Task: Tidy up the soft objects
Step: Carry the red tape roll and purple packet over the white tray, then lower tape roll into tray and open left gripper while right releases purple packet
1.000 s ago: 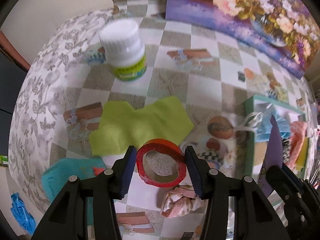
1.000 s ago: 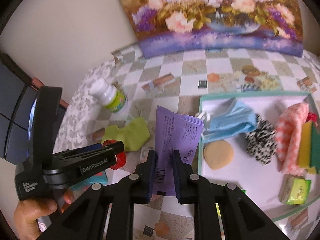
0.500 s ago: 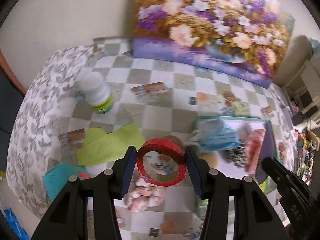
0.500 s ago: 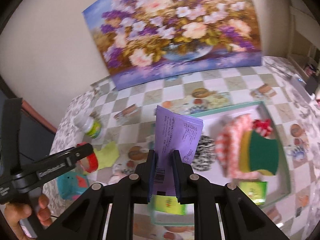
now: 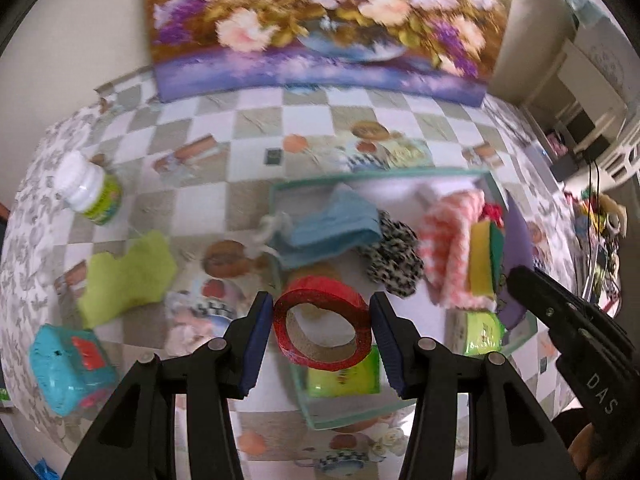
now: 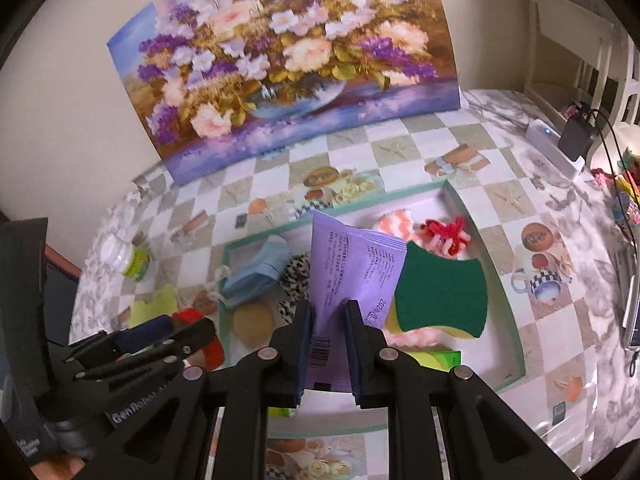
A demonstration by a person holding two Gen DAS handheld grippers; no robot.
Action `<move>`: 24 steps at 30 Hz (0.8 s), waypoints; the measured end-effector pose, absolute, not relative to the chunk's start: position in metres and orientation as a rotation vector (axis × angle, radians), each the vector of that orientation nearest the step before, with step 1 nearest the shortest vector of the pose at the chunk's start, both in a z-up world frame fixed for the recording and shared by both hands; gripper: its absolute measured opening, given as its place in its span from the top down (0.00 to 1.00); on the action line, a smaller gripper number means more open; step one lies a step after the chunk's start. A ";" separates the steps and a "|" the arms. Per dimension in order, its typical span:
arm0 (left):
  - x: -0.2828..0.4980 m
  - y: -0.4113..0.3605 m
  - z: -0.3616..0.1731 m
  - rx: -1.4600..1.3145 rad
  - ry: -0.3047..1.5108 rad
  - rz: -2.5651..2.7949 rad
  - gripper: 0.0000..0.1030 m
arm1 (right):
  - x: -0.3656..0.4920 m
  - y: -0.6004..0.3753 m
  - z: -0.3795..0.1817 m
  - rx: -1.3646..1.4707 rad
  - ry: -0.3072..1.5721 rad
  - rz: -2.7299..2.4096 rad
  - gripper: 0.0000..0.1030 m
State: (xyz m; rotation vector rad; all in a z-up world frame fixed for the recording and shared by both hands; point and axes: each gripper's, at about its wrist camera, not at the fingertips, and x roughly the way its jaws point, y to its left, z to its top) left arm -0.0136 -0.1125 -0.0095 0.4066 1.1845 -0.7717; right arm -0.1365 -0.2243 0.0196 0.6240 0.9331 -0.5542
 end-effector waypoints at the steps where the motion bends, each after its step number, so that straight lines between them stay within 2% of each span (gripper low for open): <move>1: -0.015 -0.115 -0.015 0.412 1.196 -0.776 0.50 | -0.135 -0.225 0.015 0.626 0.947 -0.554 0.83; 11: -0.017 -0.127 -0.057 0.451 1.281 -0.748 0.50 | -0.123 -0.224 -0.028 0.637 1.089 -0.551 0.83; 18: -0.014 -0.123 -0.047 0.428 1.268 -0.731 0.49 | -0.125 -0.225 -0.019 0.648 1.066 -0.561 0.82; 24: -0.008 -0.117 -0.033 0.397 1.240 -0.713 0.40 | -0.126 -0.222 -0.004 0.632 1.031 -0.556 0.82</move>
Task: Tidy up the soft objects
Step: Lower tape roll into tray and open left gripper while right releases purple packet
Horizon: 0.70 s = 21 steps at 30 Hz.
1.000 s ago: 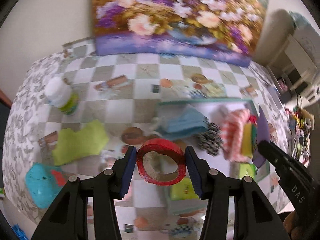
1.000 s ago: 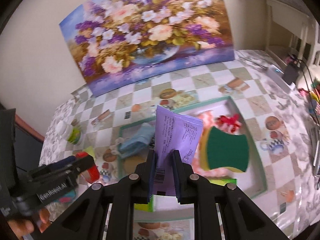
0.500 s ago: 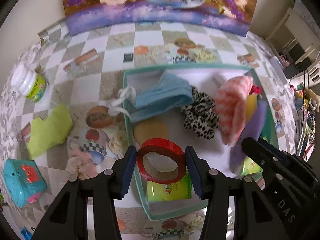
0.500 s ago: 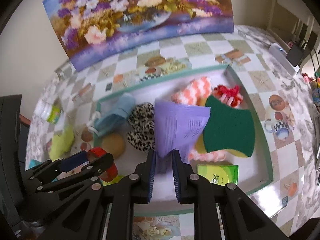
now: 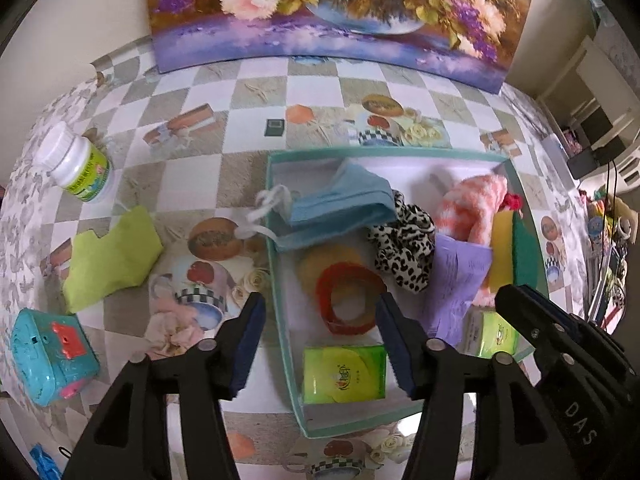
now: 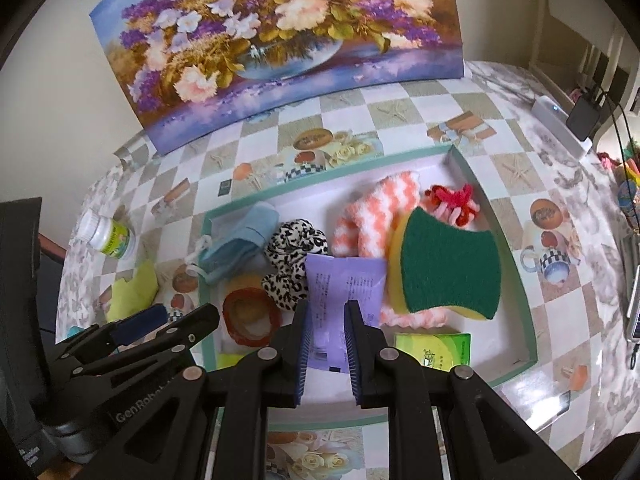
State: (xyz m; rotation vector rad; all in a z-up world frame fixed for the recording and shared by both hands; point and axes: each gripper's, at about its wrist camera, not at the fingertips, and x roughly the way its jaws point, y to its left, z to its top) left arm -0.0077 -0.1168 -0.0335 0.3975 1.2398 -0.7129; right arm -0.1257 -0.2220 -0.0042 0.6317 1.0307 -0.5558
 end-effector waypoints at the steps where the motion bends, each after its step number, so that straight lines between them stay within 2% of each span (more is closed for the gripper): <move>1: -0.007 -0.116 -0.033 0.395 1.237 -0.710 0.40 | -0.126 -0.222 -0.004 0.631 1.030 -0.555 0.82; 8: 0.000 -0.108 -0.032 0.389 1.228 -0.668 0.37 | -0.123 -0.221 -0.010 0.612 1.063 -0.575 0.80; 10: 0.003 -0.105 -0.034 0.389 1.225 -0.652 0.30 | -0.124 -0.221 -0.009 0.599 1.065 -0.589 0.65; 11: 0.006 -0.103 -0.034 0.388 1.222 -0.641 0.20 | -0.125 -0.220 -0.008 0.594 1.066 -0.597 0.49; 12: 0.007 -0.101 -0.035 0.384 1.219 -0.631 0.17 | -0.125 -0.221 -0.007 0.587 1.064 -0.605 0.38; 16: 0.017 -0.090 -0.038 0.371 1.211 -0.580 0.14 | -0.126 -0.221 -0.004 0.565 1.062 -0.620 0.36; 21: 0.032 -0.073 -0.044 0.347 1.216 -0.501 0.11 | -0.125 -0.221 -0.004 0.524 1.066 -0.643 0.06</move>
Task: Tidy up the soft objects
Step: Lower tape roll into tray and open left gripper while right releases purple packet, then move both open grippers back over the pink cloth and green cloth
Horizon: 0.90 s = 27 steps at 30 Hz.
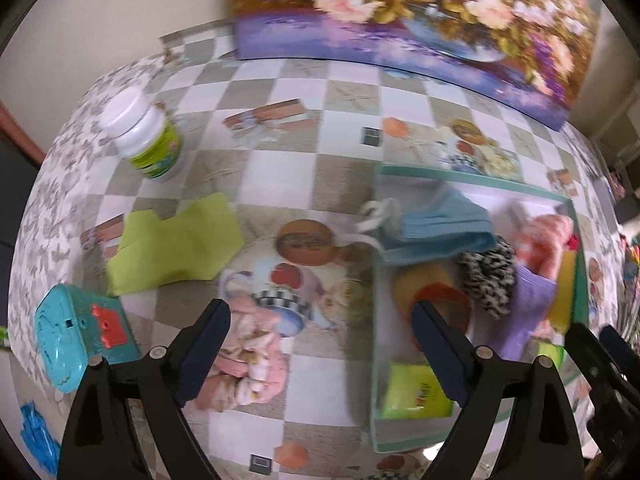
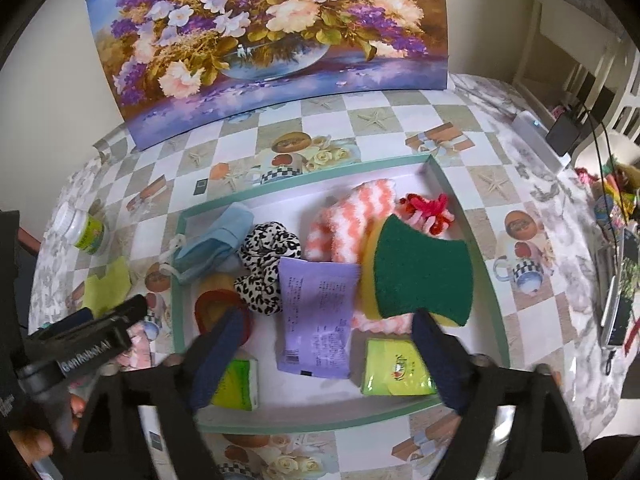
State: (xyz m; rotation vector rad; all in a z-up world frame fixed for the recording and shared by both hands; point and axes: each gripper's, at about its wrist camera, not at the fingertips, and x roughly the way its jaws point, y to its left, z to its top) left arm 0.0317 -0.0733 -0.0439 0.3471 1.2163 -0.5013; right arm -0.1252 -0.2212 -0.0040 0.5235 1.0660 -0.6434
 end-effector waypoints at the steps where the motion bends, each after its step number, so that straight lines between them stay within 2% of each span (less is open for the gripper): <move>1: 0.034 -0.071 -0.045 0.343 1.217 -0.492 0.10 | -0.125 -0.221 -0.003 0.508 1.061 -0.646 0.02; 4: 0.042 -0.061 -0.045 0.312 1.211 -0.461 0.10 | -0.125 -0.219 0.004 0.479 1.029 -0.647 0.00; 8: 0.046 -0.053 -0.038 0.274 1.169 -0.449 0.03 | -0.127 -0.220 0.011 0.488 0.981 -0.640 0.00; 17: 0.046 -0.045 -0.028 0.233 1.071 -0.487 0.02 | -0.124 -0.217 0.017 0.436 0.924 -0.668 0.00; 27: 0.041 -0.039 -0.026 0.243 0.985 -0.520 0.02 | -0.115 -0.207 0.002 0.475 0.977 -0.586 0.00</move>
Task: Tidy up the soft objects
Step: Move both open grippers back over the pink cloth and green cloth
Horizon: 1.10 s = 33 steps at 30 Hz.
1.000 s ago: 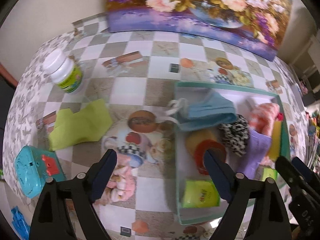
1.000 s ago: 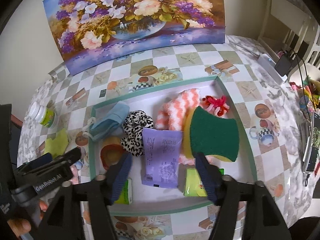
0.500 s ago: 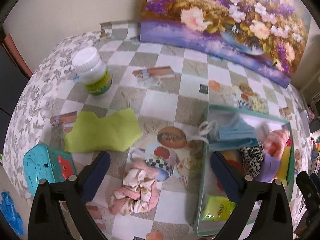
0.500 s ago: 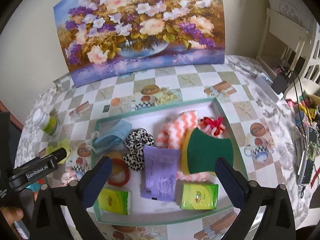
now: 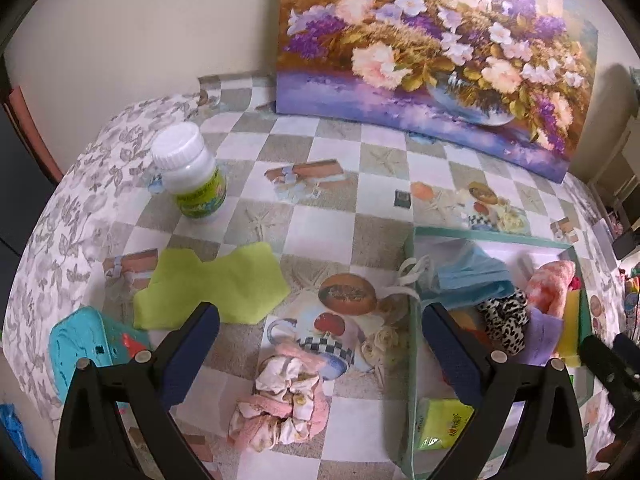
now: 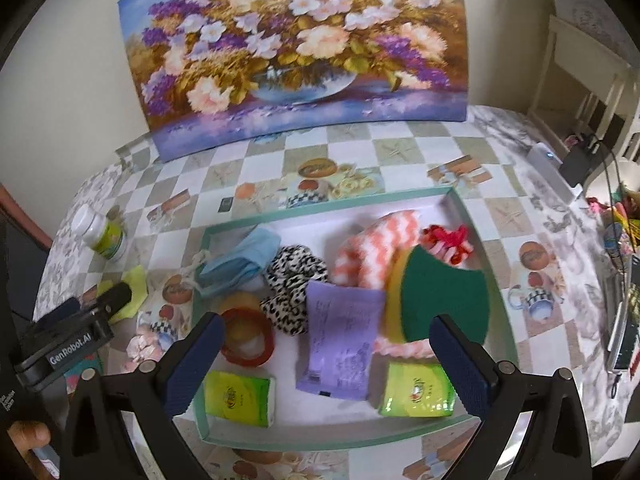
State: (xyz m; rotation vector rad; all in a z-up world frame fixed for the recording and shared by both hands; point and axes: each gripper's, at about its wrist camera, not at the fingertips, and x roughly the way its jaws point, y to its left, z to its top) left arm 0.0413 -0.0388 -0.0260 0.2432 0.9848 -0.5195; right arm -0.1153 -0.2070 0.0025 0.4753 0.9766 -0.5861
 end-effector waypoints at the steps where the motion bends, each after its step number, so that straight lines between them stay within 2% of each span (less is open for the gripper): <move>1: 0.041 -0.039 -0.024 0.247 0.972 -0.522 0.02 | -0.113 -0.205 0.001 0.476 0.981 -0.574 0.00; 12: 0.043 -0.034 -0.004 0.362 0.852 -0.497 0.02 | -0.093 -0.190 0.001 0.514 0.974 -0.517 0.00; 17: 0.063 -0.009 0.001 0.233 0.908 -0.480 0.02 | -0.079 -0.178 -0.002 0.484 0.988 -0.524 0.00; 23: 0.074 0.006 0.003 0.229 0.886 -0.449 0.02 | -0.061 -0.161 0.005 0.455 0.943 -0.491 0.00; 33: 0.114 0.045 0.006 0.098 1.008 -0.409 0.02 | -0.025 -0.128 0.011 0.387 0.898 -0.382 0.00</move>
